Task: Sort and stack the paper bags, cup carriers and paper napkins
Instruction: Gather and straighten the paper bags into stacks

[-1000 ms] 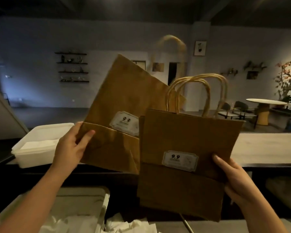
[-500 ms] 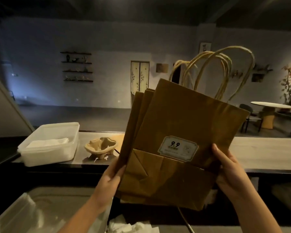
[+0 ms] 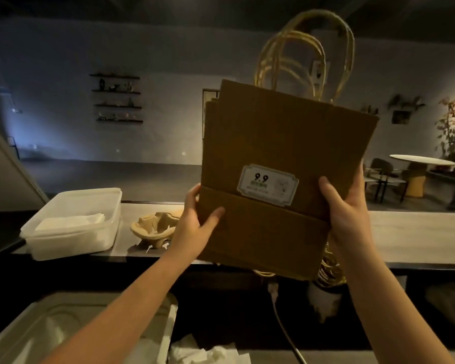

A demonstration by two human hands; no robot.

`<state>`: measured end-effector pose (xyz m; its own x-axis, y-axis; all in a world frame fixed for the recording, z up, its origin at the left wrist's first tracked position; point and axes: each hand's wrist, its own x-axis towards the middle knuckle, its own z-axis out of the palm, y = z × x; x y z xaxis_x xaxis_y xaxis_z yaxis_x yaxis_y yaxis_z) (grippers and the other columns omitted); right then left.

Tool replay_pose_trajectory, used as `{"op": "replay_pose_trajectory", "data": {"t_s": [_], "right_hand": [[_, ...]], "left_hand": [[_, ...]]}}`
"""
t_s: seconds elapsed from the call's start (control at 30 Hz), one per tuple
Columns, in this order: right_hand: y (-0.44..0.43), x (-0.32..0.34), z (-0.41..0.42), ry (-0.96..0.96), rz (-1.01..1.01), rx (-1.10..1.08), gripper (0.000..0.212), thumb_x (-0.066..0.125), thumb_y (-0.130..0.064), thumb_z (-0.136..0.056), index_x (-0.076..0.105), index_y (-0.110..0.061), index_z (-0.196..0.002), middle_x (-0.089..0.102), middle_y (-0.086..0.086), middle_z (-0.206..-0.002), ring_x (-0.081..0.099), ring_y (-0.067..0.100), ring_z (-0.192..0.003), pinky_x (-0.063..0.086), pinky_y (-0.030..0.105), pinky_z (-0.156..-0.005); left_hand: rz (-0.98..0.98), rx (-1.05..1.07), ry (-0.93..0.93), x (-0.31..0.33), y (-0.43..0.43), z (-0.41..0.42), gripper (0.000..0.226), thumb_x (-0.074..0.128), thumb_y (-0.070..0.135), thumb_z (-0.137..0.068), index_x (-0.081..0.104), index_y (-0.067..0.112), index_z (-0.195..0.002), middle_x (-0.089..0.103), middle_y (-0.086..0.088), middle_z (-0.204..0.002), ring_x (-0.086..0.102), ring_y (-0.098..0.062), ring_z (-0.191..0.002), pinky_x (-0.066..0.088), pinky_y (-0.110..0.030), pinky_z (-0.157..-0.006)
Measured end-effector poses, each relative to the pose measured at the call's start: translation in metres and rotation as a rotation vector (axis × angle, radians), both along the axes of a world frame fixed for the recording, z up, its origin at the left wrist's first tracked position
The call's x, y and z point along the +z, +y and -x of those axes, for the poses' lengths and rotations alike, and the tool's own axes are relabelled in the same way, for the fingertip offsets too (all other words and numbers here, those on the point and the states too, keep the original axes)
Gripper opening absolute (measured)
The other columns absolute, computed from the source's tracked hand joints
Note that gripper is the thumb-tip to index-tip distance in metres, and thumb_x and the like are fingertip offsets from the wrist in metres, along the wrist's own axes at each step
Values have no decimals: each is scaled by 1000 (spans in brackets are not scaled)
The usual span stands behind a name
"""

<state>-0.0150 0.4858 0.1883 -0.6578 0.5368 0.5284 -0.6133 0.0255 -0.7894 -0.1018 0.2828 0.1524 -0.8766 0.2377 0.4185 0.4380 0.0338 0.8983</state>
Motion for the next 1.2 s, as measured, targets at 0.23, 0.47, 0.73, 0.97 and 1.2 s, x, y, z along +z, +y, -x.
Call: {"op": "replay_pose_trajectory", "data": {"t_s": [0.23,0.47,0.73,0.97,1.2], "right_hand": [[-21,4,51,-37,-89,-113,28,53,-20,-93,45,-31,-118,58,-13,-113,56,12,-110,49,37,-96],[-14,-7,74,-74,-150,-66,24,57,-18,-91,50,-40,-97,61,-17,-101,60,3,-95,53,26,-81],[3,-26,79,-257,-87,94,26,64,-24,-83,48,-40,-97,60,-10,-103,60,11,-95,52,31,-77],[8,-39,81,-281,28,57,21,62,-26,-86,49,-40,-95,61,-8,-104,61,20,-100,51,44,-88],[13,-19,78,-58,178,-180,29,59,-28,-90,44,-33,-114,57,-14,-104,58,20,-106,48,46,-94]], "left_hand": [[-66,92,-51,-10,9,49,44,49,27,-95,23,39,-128,41,3,-137,42,-26,-127,39,-41,-98],[-71,86,-138,-21,15,70,56,49,19,-96,19,31,-142,39,-1,-144,36,-25,-134,30,-43,-109],[-55,110,-85,-25,20,80,62,53,29,-92,19,28,-144,43,0,-141,41,-22,-129,34,-37,-105],[63,97,-107,-39,14,74,78,57,24,-90,7,29,-150,29,1,-151,30,-20,-138,30,-39,-110],[1034,-210,235,-74,-25,44,79,57,55,-84,6,49,-144,1,25,-153,5,2,-138,16,-31,-114]]}}
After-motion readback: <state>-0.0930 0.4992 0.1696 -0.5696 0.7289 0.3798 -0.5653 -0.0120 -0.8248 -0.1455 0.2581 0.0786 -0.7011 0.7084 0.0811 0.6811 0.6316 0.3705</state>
